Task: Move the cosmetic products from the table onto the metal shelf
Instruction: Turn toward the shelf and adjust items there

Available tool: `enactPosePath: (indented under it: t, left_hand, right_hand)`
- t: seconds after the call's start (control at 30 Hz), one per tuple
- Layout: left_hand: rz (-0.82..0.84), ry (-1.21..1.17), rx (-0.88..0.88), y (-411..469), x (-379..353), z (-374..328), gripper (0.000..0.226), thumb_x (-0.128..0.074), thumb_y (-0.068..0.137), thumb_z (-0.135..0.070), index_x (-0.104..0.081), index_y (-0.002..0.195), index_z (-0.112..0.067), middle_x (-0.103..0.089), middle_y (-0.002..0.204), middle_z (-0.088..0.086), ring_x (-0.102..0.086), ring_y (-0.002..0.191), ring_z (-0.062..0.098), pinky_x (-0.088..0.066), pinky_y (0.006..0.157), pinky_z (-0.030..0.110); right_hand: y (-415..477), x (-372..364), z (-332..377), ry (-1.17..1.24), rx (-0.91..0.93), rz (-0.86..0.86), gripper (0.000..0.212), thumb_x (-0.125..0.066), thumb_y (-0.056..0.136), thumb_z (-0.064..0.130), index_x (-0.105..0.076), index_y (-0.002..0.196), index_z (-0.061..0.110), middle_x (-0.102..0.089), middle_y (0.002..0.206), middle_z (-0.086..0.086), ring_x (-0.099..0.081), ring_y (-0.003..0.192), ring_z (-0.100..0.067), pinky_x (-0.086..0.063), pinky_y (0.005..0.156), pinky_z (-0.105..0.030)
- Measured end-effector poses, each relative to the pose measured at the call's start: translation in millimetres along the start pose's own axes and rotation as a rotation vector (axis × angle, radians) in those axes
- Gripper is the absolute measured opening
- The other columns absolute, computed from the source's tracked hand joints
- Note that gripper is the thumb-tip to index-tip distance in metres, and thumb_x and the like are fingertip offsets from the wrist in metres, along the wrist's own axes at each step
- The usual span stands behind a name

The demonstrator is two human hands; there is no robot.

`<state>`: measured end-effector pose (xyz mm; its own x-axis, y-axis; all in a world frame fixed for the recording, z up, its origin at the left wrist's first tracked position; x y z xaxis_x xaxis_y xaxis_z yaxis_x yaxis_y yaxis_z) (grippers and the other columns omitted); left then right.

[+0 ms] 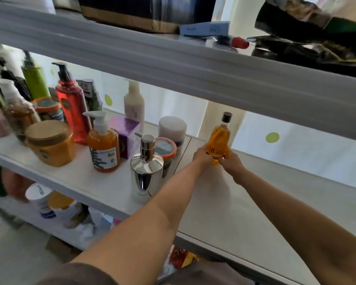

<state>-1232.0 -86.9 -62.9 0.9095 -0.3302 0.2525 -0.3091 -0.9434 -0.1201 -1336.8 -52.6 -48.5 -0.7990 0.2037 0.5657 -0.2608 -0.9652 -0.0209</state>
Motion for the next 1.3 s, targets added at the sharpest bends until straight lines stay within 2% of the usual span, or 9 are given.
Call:
enactPosePath:
  t: [0.1,0.17,0.23,0.3,0.37,0.47,0.7,0.97,1.3]
  left_hand:
    - [0.037,0.086,0.011,6,-1,-5,0.054,-0.066,0.076,-0.014,-0.047,0.127,-0.014,-0.061,0.116,0.012,-0.056,0.109,0.027,-0.047,0.094,0.037]
    - [0.068,0.130,0.028,6,-2,-8,0.054,-0.063,0.076,0.000,-0.040,0.124,-0.009,-0.056,0.110,0.010,-0.054,0.104,0.024,-0.049,0.082,0.031]
    - [0.079,0.206,0.041,8,-2,-6,0.076,-0.066,0.072,0.005,-0.029,0.137,-0.005,-0.046,0.131,0.016,-0.046,0.124,0.030,-0.047,0.096,0.040]
    - [0.114,0.366,0.055,0,-1,-5,0.102,-0.072,0.075,-0.002,-0.005,0.152,-0.007,-0.014,0.157,0.015,-0.016,0.145,0.032,-0.028,0.115,0.046]
    - [0.139,0.547,0.047,-11,2,-5,0.110,-0.072,0.081,-0.012,0.013,0.151,-0.010,0.010,0.161,0.010,0.006,0.148,0.028,-0.012,0.120,0.045]
    - [0.200,0.790,-0.029,-22,4,0,0.109,-0.069,0.086,-0.020,0.020,0.149,-0.013,0.023,0.158,0.008,0.020,0.146,0.026,0.003,0.119,0.044]
    - [0.369,0.996,-0.140,-69,-1,1,0.109,-0.064,0.089,-0.037,0.023,0.149,-0.012,0.027,0.157,0.007,0.025,0.144,0.024,0.012,0.116,0.044]
    - [0.527,1.075,-0.199,-157,10,16,0.107,-0.062,0.089,-0.036,0.023,0.148,-0.012,0.027,0.157,0.006,0.025,0.144,0.024,0.011,0.119,0.044]
    - [0.523,1.176,-0.209,-255,98,66,0.105,-0.061,0.090,-0.035,0.023,0.149,-0.013,0.029,0.156,0.005,0.026,0.143,0.022,0.015,0.115,0.039]
  right_hand:
    - [10,0,-5,-0.053,-0.023,0.045,0.060,-0.056,0.089,0.012,-0.033,0.144,0.018,-0.053,0.132,-0.008,-0.048,0.123,-0.027,-0.041,0.096,-0.035]
    - [13,0,-6,-0.098,-0.044,0.068,0.070,-0.059,0.089,0.020,-0.023,0.149,0.018,-0.047,0.140,-0.009,-0.043,0.129,-0.028,-0.038,0.100,-0.034]
    - [14,1,-7,-0.170,-0.049,0.085,0.078,-0.062,0.089,0.027,-0.016,0.151,0.017,-0.041,0.146,-0.010,-0.039,0.133,-0.029,-0.036,0.102,-0.035]
    - [14,5,-7,-0.302,-0.008,0.086,0.082,-0.063,0.088,0.034,-0.014,0.151,0.014,-0.033,0.151,-0.010,-0.034,0.138,-0.029,-0.033,0.108,-0.039]
    - [11,11,-9,-0.459,0.020,0.082,0.087,-0.059,0.088,0.043,-0.009,0.151,0.009,-0.020,0.156,-0.011,-0.024,0.143,-0.027,-0.027,0.114,-0.040]
    - [-3,17,-13,-0.626,0.016,0.080,0.092,-0.053,0.088,0.052,-0.003,0.151,0.007,-0.009,0.159,-0.011,-0.013,0.146,-0.025,-0.019,0.116,-0.039]
    - [-68,18,-11,-0.823,-0.010,0.144,0.095,-0.046,0.088,0.059,0.003,0.150,0.007,0.001,0.160,-0.010,-0.003,0.147,-0.023,-0.012,0.119,-0.038]
    - [-174,-2,-1,-0.854,-0.081,0.163,0.093,-0.040,0.090,0.060,0.006,0.150,0.006,0.004,0.159,-0.010,-0.002,0.147,-0.022,-0.009,0.118,-0.035]
    - [-262,-118,49,-0.817,0.087,0.295,0.102,-0.044,0.082,0.069,0.009,0.151,0.015,0.008,0.159,-0.003,0.003,0.147,-0.016,-0.004,0.119,-0.033]
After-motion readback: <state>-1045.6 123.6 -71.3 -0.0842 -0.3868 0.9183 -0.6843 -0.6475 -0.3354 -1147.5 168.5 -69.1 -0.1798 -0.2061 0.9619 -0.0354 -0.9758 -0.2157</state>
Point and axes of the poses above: each hand's wrist, its own y-axis towards the middle knuckle, its own x-axis out of the back of the hand, z = x × y, the point moved 7 cm from there along y, towards the middle knuckle
